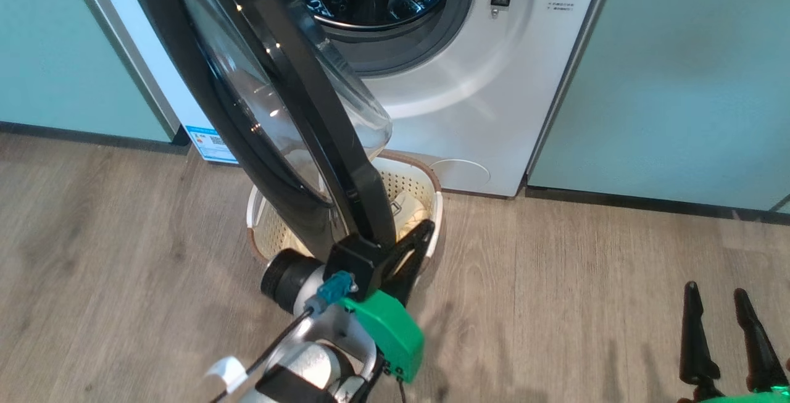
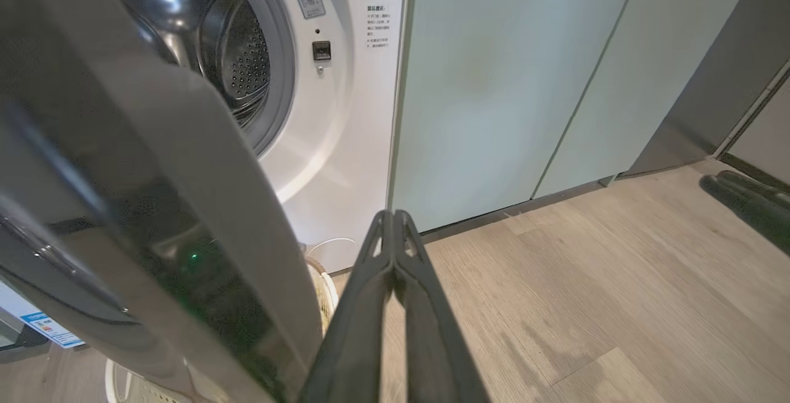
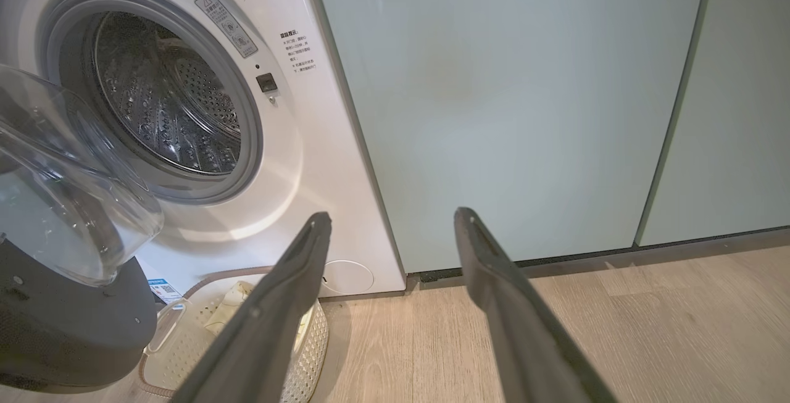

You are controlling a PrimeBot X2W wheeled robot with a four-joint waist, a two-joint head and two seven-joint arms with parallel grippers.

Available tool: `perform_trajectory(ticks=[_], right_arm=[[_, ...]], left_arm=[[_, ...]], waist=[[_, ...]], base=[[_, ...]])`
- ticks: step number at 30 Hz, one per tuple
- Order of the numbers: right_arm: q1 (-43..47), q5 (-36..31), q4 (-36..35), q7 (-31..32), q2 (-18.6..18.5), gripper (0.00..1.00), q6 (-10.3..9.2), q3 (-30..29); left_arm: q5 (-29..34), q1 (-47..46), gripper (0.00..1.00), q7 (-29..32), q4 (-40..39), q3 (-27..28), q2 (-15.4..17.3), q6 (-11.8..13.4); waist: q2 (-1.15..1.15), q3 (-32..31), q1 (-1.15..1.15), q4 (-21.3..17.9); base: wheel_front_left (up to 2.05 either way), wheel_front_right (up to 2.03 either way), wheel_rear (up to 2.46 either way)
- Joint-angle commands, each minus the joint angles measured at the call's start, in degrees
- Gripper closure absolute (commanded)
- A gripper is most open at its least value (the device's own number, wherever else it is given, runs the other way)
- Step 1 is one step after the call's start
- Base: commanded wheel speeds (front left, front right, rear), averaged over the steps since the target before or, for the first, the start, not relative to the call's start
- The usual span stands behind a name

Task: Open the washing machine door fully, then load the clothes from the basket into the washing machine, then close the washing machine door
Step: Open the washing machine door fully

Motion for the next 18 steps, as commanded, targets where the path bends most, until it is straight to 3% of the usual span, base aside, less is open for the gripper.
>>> perform_trajectory(ticks=[1, 18], right_arm=[[-2.01, 0.15, -1.66, -0.32, -0.72, 0.0, 0.22, 1.01], [-2.18, 0.57, -1.7, -0.32, -0.72, 0.0, 0.22, 0.92]], left_arm=[[0.25, -3.13, 1.0, -0.54, -1.67, 2.28, 0.34, 0.5], [-0.46, -4.49, 1.0, -2.11, 1.11, 3.57, 0.83, 1.77]], waist=[[0.0, 0.05, 0.0, -0.06], [0.0, 0.39, 0.0, -0.11]], base=[[0.0, 0.0, 0.0], [0.0, 0.0, 0.0]])
